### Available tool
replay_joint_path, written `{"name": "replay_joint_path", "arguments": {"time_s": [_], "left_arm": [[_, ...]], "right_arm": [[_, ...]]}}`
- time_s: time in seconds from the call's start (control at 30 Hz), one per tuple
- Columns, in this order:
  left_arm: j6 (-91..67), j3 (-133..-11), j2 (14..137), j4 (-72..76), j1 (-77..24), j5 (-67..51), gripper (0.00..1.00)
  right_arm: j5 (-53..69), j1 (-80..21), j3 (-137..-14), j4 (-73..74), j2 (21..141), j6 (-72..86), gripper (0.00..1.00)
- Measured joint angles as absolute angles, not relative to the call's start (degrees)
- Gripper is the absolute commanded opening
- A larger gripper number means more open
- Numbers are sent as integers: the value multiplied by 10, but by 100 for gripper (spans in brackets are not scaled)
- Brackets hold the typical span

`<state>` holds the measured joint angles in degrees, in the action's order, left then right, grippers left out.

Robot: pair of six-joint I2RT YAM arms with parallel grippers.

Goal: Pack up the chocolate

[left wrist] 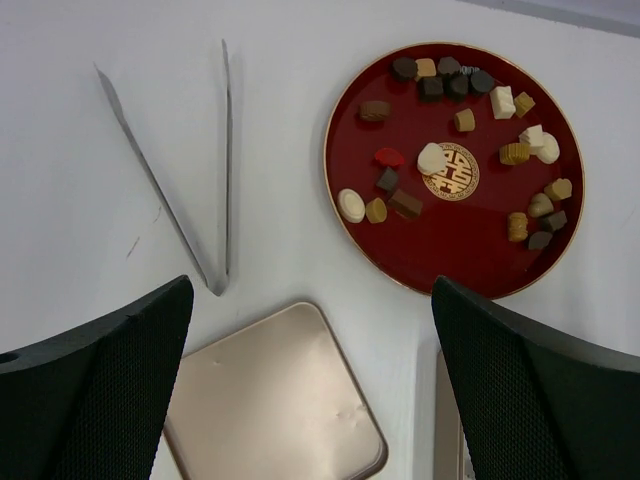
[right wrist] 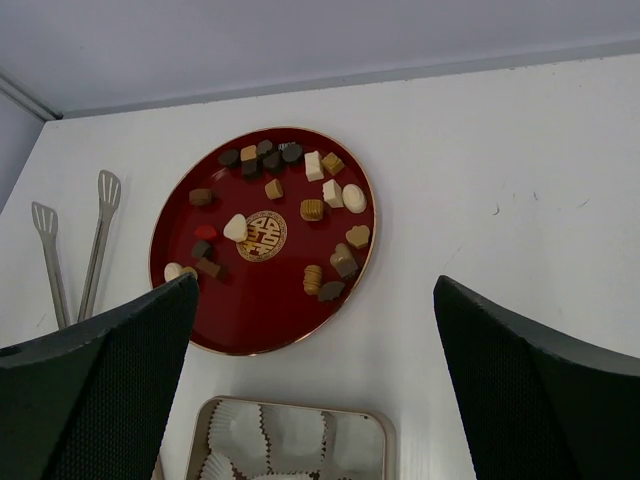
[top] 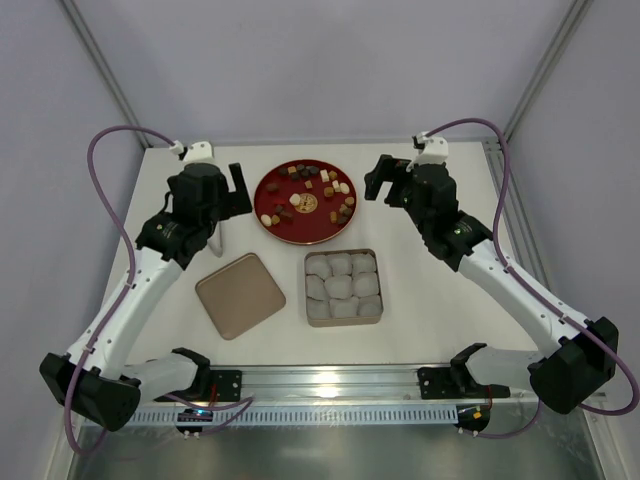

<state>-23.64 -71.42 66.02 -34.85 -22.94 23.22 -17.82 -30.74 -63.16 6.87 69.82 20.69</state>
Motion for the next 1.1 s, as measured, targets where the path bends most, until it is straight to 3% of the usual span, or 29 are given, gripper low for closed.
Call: {"name": "replay_joint_path", "arguments": {"time_s": [0.3,0.5,1.1], "left_arm": [[-252,-714,669,-385,-216,265,100],[-283,-707,706,-395,-124,226,100],[-315,-680,1000,-335,-3,121,100]], "right_arm": [[-171,-307,-633,89,698,203,100],[-162,-307,-641,98,699,193,100],[-96,-307,-655,121,718,188,100]]}}
